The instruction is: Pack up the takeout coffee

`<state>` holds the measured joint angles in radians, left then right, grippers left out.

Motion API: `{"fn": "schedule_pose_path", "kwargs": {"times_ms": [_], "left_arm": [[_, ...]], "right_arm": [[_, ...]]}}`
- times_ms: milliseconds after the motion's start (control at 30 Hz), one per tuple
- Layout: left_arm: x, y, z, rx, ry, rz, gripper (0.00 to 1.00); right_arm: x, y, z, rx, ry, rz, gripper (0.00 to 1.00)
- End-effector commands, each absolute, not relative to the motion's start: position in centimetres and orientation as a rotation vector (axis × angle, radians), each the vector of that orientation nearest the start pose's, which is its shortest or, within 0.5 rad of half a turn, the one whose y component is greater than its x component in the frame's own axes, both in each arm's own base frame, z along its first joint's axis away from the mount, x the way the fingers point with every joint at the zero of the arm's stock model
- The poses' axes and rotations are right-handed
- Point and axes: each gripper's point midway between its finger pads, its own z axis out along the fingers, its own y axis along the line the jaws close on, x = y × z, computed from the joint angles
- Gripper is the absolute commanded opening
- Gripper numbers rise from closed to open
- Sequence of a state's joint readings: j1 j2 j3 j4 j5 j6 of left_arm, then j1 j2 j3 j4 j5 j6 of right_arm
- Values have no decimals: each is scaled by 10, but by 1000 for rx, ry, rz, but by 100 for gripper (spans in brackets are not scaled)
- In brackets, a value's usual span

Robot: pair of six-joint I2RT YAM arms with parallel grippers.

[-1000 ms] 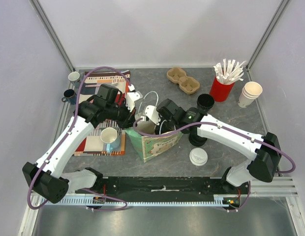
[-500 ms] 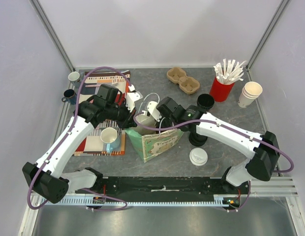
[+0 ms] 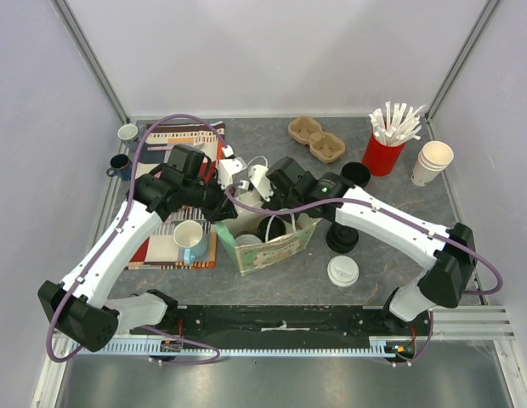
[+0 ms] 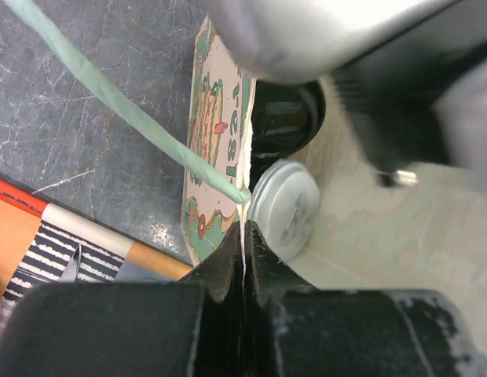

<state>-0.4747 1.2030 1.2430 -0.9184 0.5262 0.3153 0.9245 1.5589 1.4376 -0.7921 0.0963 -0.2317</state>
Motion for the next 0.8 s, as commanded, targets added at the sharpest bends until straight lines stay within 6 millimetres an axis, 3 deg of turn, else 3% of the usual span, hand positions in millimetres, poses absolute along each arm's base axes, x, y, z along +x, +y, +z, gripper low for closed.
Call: {"fn": "schedule_pose_path", "kwargs": {"times_ms": [0, 233, 467, 767], "left_arm": [[218, -206, 254, 1164, 2011, -727, 2], [217, -207, 260, 1180, 1995, -709, 2], [197, -209, 269, 1246, 1934, -669, 2], [200, -197, 263, 1261, 1928, -453, 2]], "right_arm": [[247, 316, 245, -1305, 1940, 371, 0], [228, 331, 282, -1296, 1823, 563, 0], [215, 336, 319, -1254, 1708, 674, 0], [204, 335, 331, -1238, 1656, 726, 0]]}}
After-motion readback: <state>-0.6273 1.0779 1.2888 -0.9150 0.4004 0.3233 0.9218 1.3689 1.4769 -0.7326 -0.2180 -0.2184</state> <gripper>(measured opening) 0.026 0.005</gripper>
